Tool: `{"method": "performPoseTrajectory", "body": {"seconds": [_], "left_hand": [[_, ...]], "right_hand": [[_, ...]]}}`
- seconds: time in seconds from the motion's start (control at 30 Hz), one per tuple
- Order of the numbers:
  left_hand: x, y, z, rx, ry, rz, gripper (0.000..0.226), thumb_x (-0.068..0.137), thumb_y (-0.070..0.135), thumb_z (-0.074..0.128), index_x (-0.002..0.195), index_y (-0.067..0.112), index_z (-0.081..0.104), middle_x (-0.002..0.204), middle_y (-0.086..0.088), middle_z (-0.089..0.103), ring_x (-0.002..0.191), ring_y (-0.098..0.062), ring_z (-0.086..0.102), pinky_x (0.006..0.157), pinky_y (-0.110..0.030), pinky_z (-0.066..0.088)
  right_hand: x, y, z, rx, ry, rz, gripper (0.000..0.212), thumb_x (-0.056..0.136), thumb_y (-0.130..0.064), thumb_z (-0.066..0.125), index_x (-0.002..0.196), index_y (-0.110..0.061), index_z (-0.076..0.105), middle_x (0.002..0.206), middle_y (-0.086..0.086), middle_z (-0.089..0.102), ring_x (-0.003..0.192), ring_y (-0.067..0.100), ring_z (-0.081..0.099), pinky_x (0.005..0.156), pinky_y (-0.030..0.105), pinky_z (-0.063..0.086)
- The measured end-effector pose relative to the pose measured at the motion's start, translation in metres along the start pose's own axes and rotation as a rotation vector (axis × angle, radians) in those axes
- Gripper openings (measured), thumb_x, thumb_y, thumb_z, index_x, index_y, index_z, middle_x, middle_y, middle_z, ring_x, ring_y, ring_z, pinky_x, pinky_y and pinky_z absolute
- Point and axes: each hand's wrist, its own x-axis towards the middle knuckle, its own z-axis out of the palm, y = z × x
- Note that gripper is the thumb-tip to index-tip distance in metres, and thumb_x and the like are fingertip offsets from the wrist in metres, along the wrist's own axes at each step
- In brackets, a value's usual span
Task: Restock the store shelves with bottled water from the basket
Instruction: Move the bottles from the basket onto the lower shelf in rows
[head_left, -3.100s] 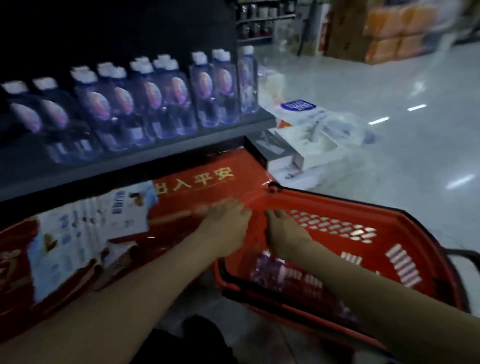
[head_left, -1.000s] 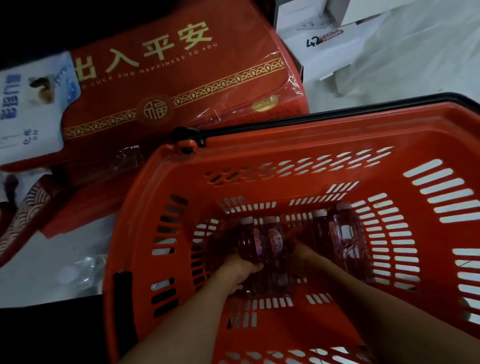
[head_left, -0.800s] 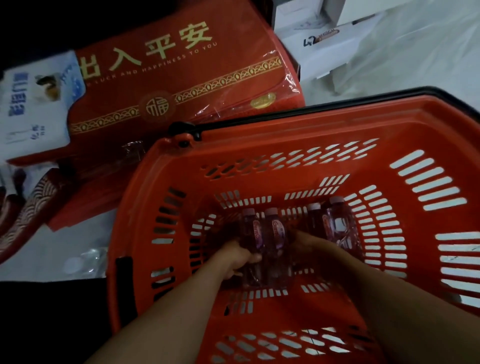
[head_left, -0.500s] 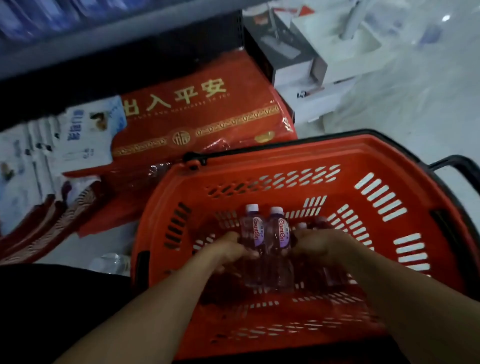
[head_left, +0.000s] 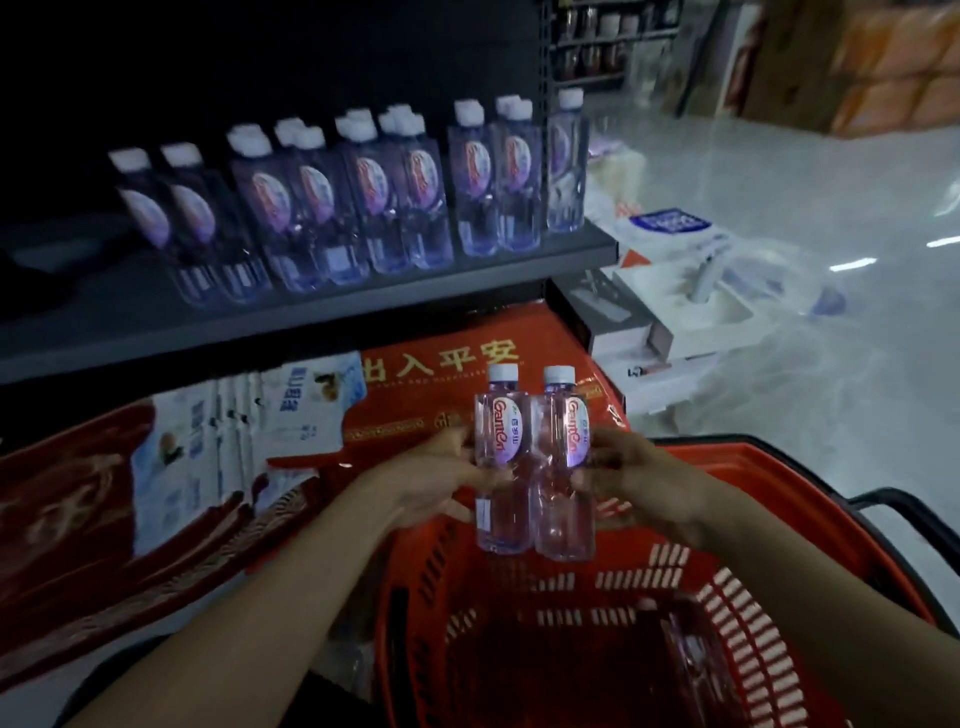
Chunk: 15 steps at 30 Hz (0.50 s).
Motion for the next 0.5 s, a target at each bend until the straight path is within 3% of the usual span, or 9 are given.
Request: {"method": "performPoseTrajectory", "body": {"seconds": [0.1,0.2,0.27,0.4,0.5], "left_hand": [[-0.016,0.034,-0.036,0.023,0.061,0.121,0.051,0.081,-0.002,0.073,0.122,0.024,0.056,0.113,-0.004,0.071,0.117,-0.033,0.062,0.098,-0.065,0.044],[-0.033,0.074,-0.071,0.084,0.123,0.211,0.062,0.071,0.010,0.080,0.126,0.026,0.056,0.113,-0.003,0.073,0.116,-0.028,0.063,0.099,-0.067,0.041],[-0.043,0.100,-0.096,0.139,0.155,0.271,0.057,0.076,0.006,0.079,0.124,0.028,0.058,0.113,-0.002,0.073,0.114,-0.025,0.065,0.101,-0.066,0.040],[-0.059,0.127,-0.143,0.163,0.252,0.378,0.056,0.082,0.001,0.074,0.129,0.026,0.057,0.119,0.004,0.070,0.115,-0.021,0.063,0.103,-0.059,0.042],[-0.064,0.124,-0.182,0.084,0.346,0.442,0.052,0.081,-0.003,0.073,0.121,0.027,0.062,0.124,0.002,0.066,0.114,-0.022,0.063,0.099,-0.056,0.048]], "right_hand": [[0.006,-0.043,0.027,0.006,0.086,-0.148,0.043,0.087,0.001,0.067,0.120,-0.025,0.060,0.111,0.004,0.070,0.101,0.021,0.070,0.089,0.049,0.057],[0.018,-0.077,0.055,0.005,0.159,-0.281,0.044,0.087,0.002,0.066,0.123,-0.022,0.060,0.111,0.004,0.070,0.105,0.024,0.068,0.092,0.050,0.055],[0.029,-0.099,0.073,0.033,0.186,-0.355,0.042,0.088,0.004,0.064,0.122,-0.021,0.059,0.112,0.004,0.069,0.103,0.023,0.069,0.086,0.046,0.058],[0.060,-0.138,0.104,0.005,0.190,-0.500,0.045,0.087,0.007,0.063,0.120,-0.023,0.060,0.115,0.002,0.069,0.105,0.026,0.068,0.091,0.055,0.055],[0.092,-0.164,0.134,-0.048,0.170,-0.573,0.043,0.087,0.005,0.064,0.123,-0.018,0.057,0.114,0.005,0.069,0.101,0.025,0.069,0.086,0.043,0.058]]}}
